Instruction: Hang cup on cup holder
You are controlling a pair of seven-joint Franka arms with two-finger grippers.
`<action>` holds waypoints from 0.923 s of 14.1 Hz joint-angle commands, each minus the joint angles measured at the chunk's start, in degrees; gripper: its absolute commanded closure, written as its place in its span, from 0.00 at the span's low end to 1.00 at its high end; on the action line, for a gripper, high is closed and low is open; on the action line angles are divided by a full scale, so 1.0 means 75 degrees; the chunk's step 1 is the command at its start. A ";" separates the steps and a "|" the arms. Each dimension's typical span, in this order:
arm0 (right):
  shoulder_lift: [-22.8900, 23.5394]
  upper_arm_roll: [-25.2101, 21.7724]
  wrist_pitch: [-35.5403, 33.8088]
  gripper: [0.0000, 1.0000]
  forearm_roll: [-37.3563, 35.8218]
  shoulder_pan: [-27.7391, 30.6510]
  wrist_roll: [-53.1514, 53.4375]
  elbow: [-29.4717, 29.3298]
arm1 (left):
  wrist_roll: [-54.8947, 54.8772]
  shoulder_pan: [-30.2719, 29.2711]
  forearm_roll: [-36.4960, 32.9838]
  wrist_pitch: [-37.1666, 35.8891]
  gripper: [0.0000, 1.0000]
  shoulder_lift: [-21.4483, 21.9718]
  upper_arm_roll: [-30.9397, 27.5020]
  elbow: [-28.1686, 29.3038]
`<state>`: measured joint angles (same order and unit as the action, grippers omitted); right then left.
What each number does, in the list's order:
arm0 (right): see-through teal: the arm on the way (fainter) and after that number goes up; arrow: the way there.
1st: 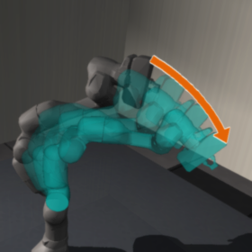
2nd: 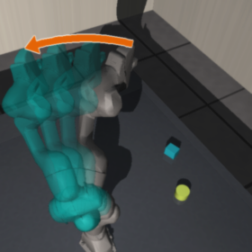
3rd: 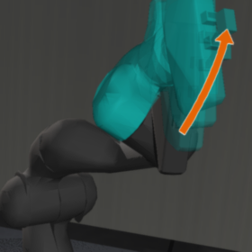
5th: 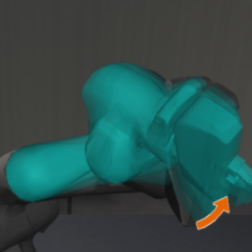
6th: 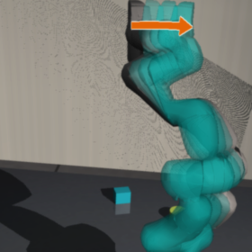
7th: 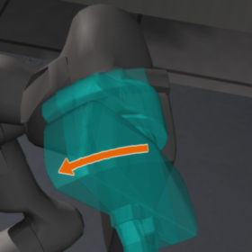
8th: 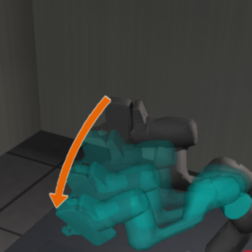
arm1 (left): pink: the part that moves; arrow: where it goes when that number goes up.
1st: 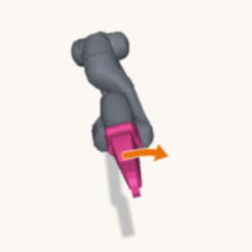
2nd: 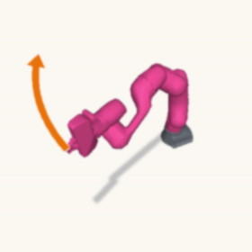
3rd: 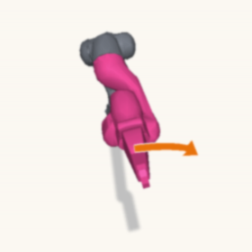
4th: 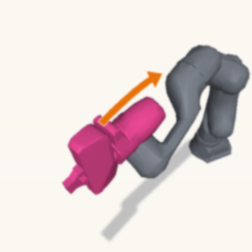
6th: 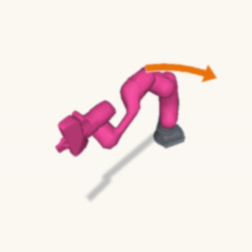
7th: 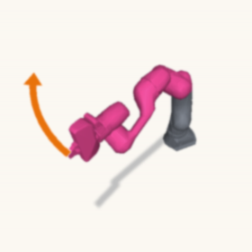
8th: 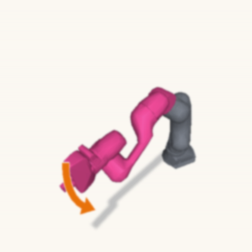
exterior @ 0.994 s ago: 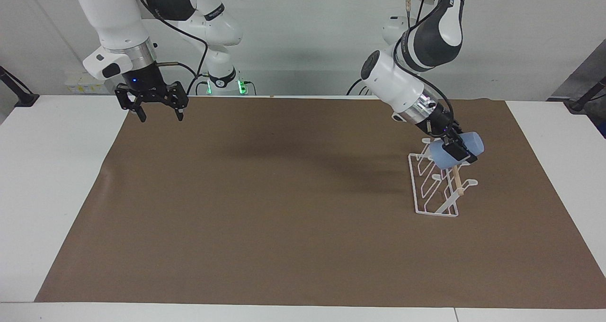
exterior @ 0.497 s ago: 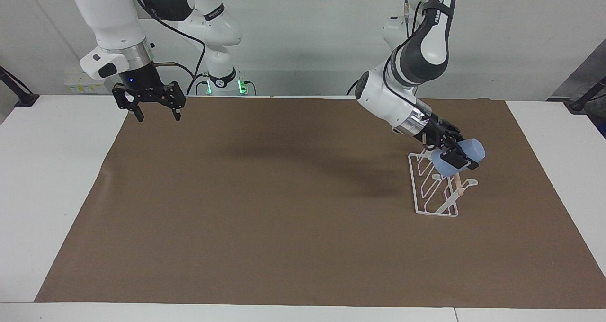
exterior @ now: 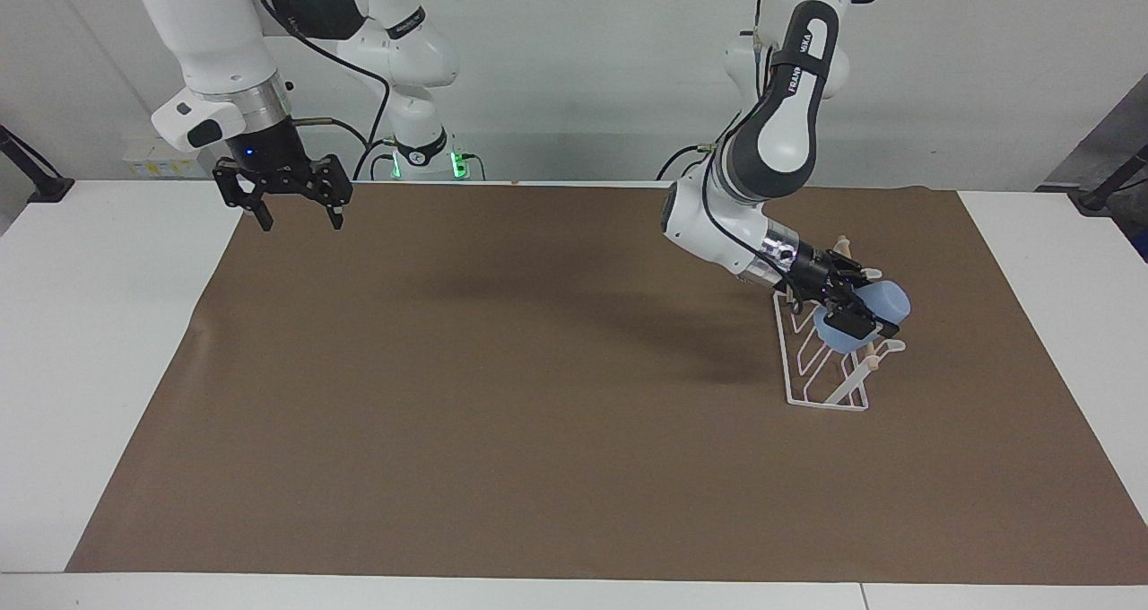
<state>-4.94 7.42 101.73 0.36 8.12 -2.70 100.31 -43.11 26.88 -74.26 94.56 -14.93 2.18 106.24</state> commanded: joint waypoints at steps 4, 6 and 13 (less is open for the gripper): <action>-0.0056 0.0077 -0.0041 0.00 -0.0013 0.0124 -0.0039 0.0020 | 0.0076 0.0154 -0.0142 -0.0174 0.00 0.0081 -0.0092 0.0109; -0.0056 0.0077 -0.0053 0.00 -0.0013 0.0124 -0.0039 0.0020 | 0.0134 0.0166 0.0010 -0.0361 0.00 0.0139 -0.0069 0.0027; -0.0056 0.0077 -0.0041 0.00 -0.0013 0.0124 -0.0039 0.0020 | 0.1001 0.0119 0.2737 -0.0559 0.00 0.1007 -0.0080 -0.0604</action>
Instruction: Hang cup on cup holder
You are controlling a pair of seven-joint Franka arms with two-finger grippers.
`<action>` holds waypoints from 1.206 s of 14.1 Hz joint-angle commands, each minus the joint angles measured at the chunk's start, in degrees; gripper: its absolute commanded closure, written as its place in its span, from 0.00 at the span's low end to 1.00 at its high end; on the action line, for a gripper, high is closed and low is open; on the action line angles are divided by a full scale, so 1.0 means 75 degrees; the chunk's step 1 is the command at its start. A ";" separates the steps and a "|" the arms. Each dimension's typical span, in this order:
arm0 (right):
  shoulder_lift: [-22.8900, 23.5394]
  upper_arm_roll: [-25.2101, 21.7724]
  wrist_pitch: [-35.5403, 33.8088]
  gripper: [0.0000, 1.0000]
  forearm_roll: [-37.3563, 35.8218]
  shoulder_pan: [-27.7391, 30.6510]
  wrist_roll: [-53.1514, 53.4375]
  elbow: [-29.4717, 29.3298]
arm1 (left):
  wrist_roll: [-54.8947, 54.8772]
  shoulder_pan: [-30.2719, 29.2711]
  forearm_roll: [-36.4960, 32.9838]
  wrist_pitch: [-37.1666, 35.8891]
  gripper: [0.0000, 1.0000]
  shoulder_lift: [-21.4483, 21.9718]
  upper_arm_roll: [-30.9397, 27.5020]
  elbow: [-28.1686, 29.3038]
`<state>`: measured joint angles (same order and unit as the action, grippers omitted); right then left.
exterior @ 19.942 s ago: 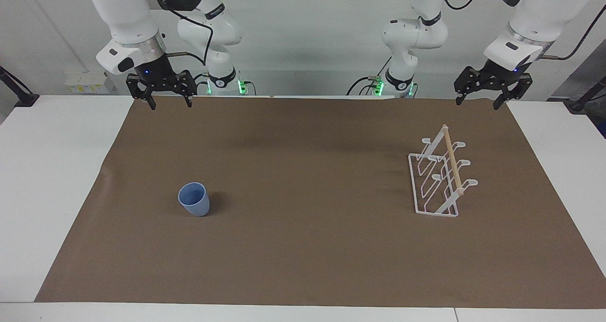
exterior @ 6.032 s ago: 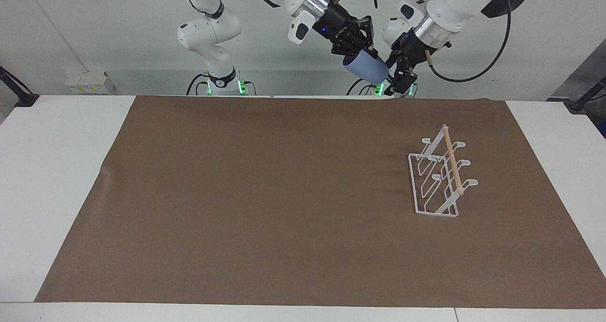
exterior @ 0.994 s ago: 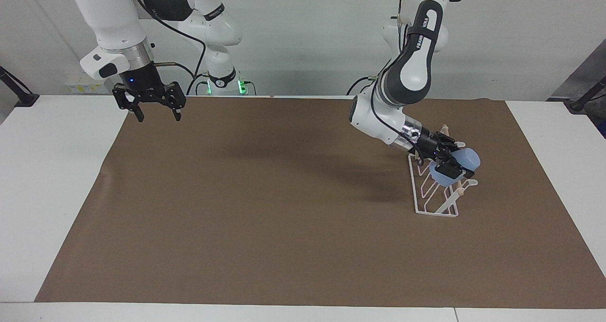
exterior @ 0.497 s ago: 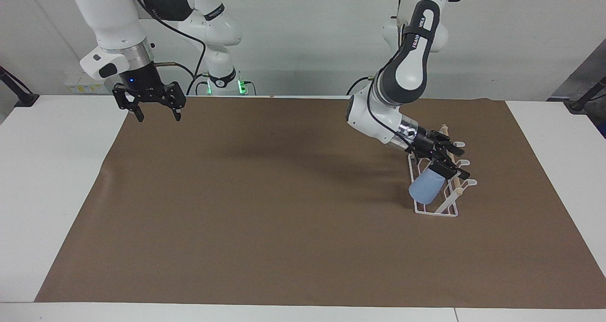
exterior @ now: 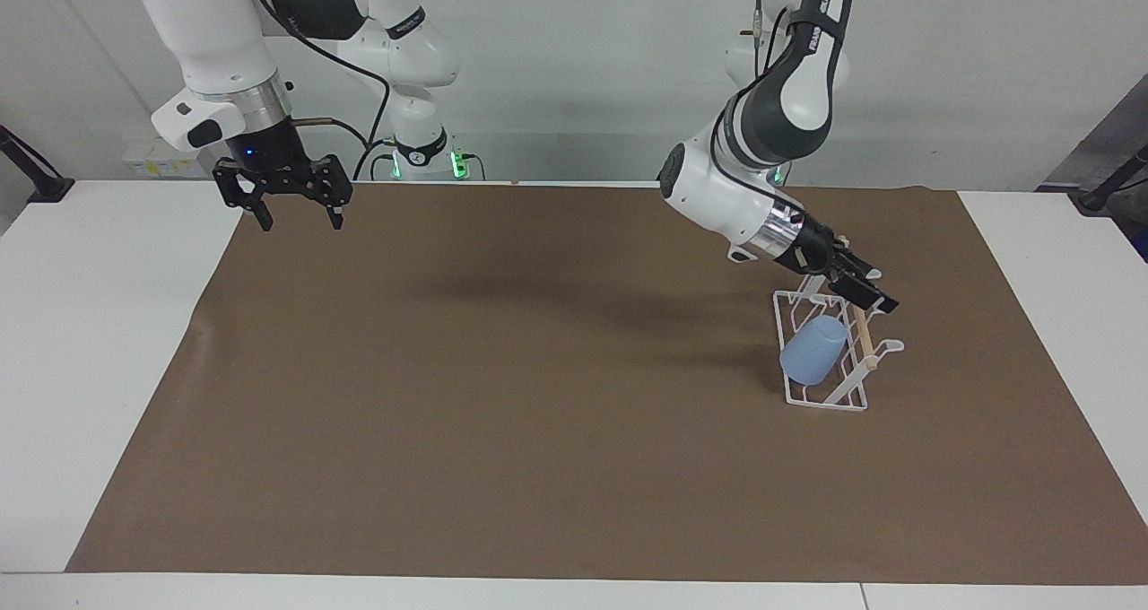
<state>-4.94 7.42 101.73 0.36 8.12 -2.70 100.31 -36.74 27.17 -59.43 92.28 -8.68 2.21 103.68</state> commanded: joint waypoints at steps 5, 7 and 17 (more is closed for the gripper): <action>-0.0056 0.0077 -0.0053 0.00 -0.0013 0.0124 -0.0039 0.0020 | 0.0059 -0.0504 0.3316 -0.0562 0.00 0.0862 -0.0142 -0.0618; -0.0056 0.0077 -0.0041 0.00 -0.0013 0.0124 -0.0039 0.0020 | 0.0141 -0.0971 0.4297 -0.0644 0.00 0.1168 -0.0154 -0.0675; -0.0056 0.0077 -0.0053 0.00 -0.0013 0.0124 -0.0039 0.0020 | 0.2497 -0.2660 0.7455 -0.1254 0.00 0.1627 -0.0165 -0.1847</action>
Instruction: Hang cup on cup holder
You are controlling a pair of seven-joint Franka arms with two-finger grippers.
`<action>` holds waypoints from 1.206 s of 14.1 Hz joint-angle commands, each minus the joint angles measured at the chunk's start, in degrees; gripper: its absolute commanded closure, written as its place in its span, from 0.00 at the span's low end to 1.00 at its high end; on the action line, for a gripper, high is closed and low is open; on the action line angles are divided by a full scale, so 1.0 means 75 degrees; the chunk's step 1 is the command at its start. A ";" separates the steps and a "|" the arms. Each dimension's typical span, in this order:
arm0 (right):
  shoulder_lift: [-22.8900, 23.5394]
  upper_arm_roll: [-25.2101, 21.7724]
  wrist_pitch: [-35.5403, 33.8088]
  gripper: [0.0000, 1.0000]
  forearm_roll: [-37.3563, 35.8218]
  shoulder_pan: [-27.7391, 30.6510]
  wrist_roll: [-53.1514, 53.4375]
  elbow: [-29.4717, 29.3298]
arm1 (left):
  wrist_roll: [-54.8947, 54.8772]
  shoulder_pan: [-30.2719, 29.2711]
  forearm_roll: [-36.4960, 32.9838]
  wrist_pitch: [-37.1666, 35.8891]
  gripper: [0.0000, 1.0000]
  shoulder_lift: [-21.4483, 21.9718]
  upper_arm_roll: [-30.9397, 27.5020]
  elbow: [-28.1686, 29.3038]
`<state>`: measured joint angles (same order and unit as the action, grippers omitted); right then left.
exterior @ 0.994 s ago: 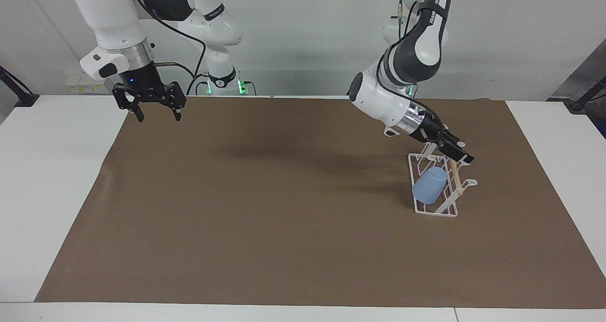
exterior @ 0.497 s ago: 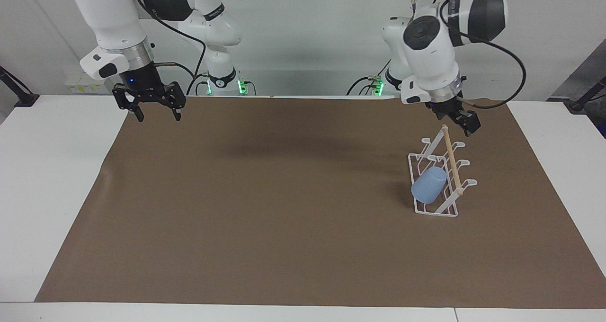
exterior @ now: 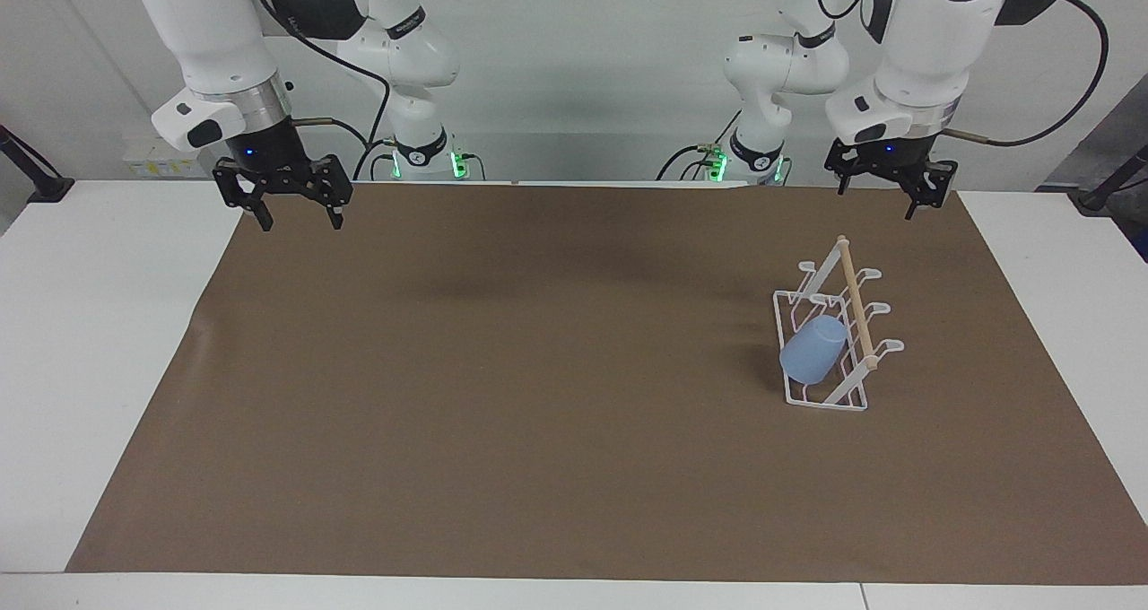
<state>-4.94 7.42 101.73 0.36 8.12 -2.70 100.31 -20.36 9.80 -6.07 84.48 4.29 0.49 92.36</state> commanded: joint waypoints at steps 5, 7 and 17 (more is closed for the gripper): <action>-0.0056 0.0077 -0.0053 0.00 -0.0013 0.0124 -0.0039 0.0020 | 0.0990 -0.0943 0.0856 -0.0401 0.00 -0.0185 0.0063 -0.0526; -0.0056 0.0077 -0.0041 0.00 -0.0013 0.0124 -0.0039 0.0020 | 0.1226 -0.0966 0.1008 -0.0436 0.00 -0.0208 0.0028 -0.0607; -0.0056 0.0077 -0.0053 0.00 -0.0013 0.0124 -0.0039 0.0020 | 0.2047 -0.1108 0.0999 -0.0660 0.00 -0.0396 0.0110 -0.1170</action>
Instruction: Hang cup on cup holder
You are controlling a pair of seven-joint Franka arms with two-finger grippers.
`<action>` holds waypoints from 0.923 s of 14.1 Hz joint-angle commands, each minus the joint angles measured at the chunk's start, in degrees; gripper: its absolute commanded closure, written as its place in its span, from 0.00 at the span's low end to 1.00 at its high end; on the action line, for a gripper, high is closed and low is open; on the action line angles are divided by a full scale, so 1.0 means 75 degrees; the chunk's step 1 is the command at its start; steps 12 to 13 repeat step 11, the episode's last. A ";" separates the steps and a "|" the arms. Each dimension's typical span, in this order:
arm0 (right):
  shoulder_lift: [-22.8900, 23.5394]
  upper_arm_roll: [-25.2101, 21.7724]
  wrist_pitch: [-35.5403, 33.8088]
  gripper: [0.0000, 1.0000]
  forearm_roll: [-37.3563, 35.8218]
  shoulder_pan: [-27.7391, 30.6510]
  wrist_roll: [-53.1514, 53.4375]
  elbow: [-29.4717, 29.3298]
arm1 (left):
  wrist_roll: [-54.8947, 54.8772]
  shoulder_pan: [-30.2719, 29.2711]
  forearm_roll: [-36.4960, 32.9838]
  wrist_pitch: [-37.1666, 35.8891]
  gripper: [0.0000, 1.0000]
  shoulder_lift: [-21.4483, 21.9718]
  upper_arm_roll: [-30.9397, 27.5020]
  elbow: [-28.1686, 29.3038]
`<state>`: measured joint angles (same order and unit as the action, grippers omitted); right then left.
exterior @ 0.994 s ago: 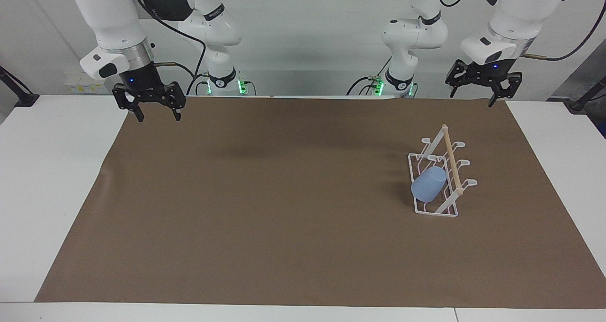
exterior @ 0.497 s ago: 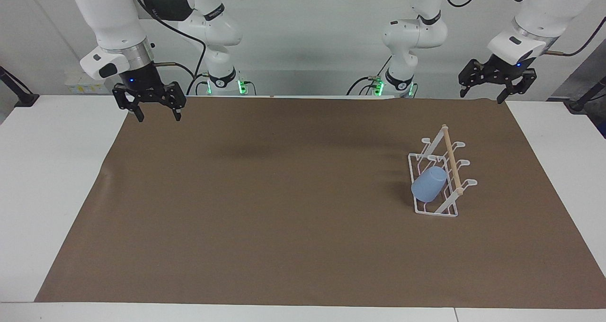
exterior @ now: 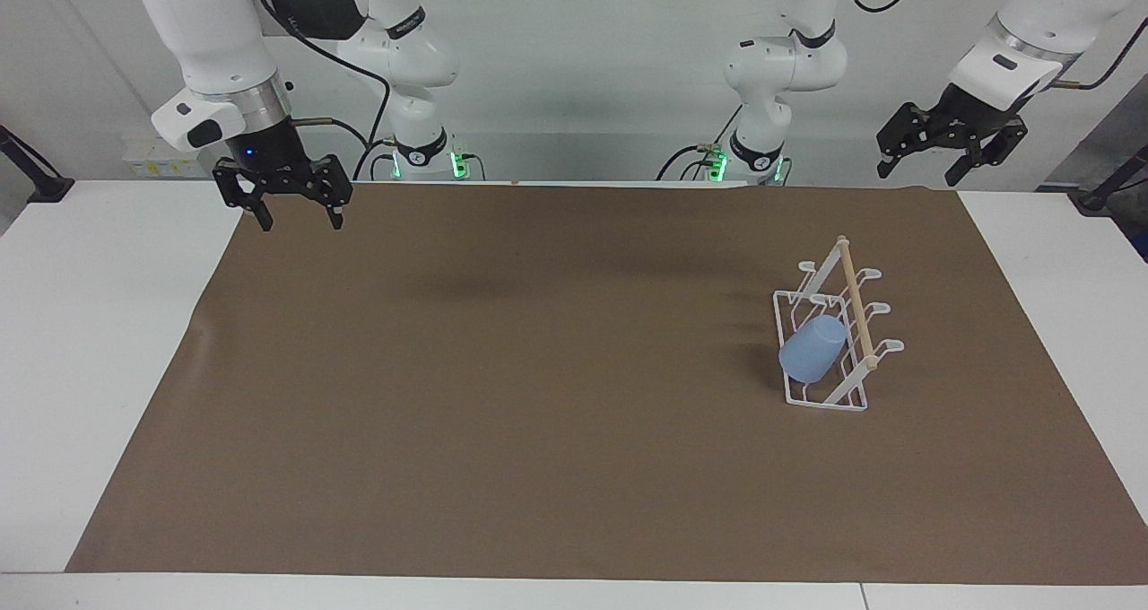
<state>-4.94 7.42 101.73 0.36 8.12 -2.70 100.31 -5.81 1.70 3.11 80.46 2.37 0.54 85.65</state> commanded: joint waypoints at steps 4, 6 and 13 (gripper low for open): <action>-0.0056 0.0077 -0.0041 0.00 -0.0013 0.0124 -0.0039 0.0020 | 0.0142 -0.0016 -0.0263 0.0344 0.00 -0.0024 0.0150 -0.0008; -0.0056 0.0077 -0.0041 0.00 -0.0013 0.0124 -0.0039 0.0020 | 0.0142 -0.0051 -0.0286 0.0452 0.00 0.0000 0.0139 0.0017; -0.0056 0.0077 -0.0041 0.00 -0.0013 0.0124 -0.0039 0.0020 | 0.0154 -0.0109 -0.0286 0.0522 0.00 0.0234 0.0139 0.0485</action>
